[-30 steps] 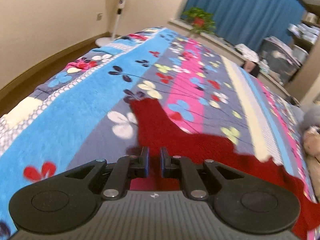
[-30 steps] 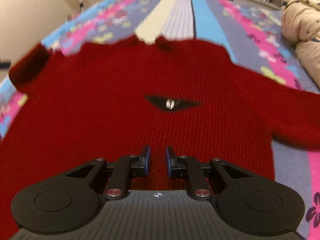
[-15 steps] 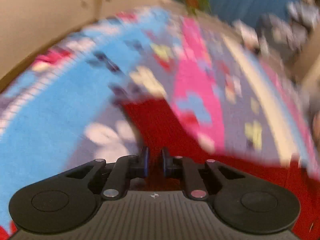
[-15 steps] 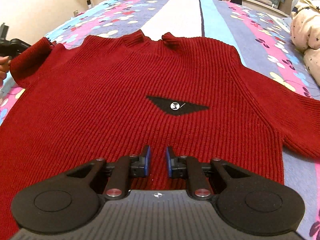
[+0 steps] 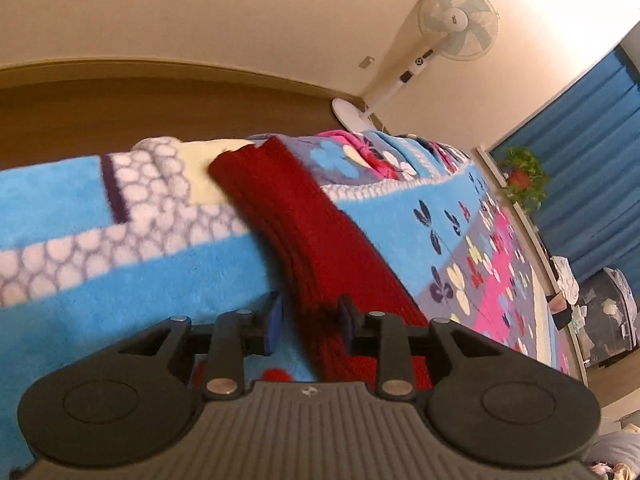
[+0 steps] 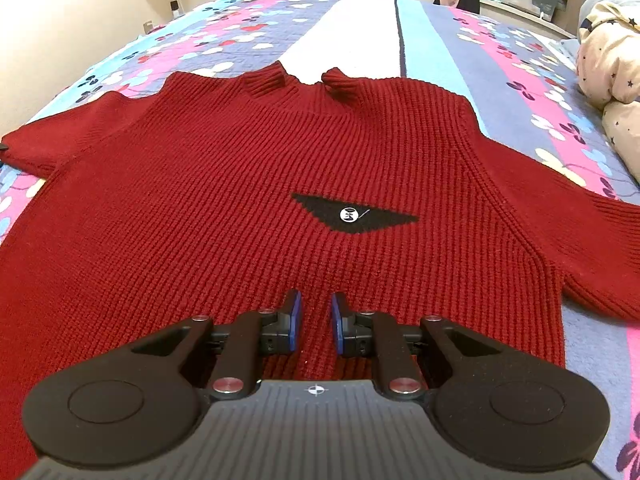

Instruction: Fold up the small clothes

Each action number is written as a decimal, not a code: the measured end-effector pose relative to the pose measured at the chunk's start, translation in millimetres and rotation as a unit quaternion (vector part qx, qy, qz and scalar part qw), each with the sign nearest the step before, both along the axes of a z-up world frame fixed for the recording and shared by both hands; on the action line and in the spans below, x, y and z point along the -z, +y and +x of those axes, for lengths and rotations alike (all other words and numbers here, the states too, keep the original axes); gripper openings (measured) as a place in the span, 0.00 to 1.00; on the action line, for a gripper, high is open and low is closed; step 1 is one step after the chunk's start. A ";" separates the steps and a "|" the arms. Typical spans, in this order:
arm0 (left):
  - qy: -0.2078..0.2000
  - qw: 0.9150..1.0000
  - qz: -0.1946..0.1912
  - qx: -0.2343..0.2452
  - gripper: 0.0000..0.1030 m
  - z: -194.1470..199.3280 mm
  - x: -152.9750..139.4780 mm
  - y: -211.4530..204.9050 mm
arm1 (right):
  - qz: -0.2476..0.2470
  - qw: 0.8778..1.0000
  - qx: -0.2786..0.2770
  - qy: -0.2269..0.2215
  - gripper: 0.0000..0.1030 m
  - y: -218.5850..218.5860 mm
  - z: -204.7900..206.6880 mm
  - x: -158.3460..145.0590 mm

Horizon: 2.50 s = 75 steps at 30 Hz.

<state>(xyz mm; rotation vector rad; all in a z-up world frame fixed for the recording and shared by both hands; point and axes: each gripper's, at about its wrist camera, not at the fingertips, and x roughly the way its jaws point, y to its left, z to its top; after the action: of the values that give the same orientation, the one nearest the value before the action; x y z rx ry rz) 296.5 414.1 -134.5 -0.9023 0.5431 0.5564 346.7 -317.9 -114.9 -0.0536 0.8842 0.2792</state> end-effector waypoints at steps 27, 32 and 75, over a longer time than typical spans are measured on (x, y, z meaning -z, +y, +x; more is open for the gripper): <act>-0.040 0.936 0.289 0.196 0.13 40.6 -140.7 -236.6 | 0.063 0.990 0.125 -0.017 0.17 -50.6 11.9 -27.9; -0.087 0.884 0.287 0.358 0.14 39.6 -130.6 -428.4 | 0.130 0.969 0.207 -0.027 0.05 -89.4 14.2 -35.4; 0.150 0.860 0.339 0.350 0.36 27.9 -41.5 -414.6 | 0.189 0.948 0.256 0.027 0.07 -137.8 71.0 11.0</act>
<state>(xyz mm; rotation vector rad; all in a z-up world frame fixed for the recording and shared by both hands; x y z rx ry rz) 324.4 -0.6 -93.1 0.0907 0.8332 0.1767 417.7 -455.6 -126.0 0.5372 0.8549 -0.0417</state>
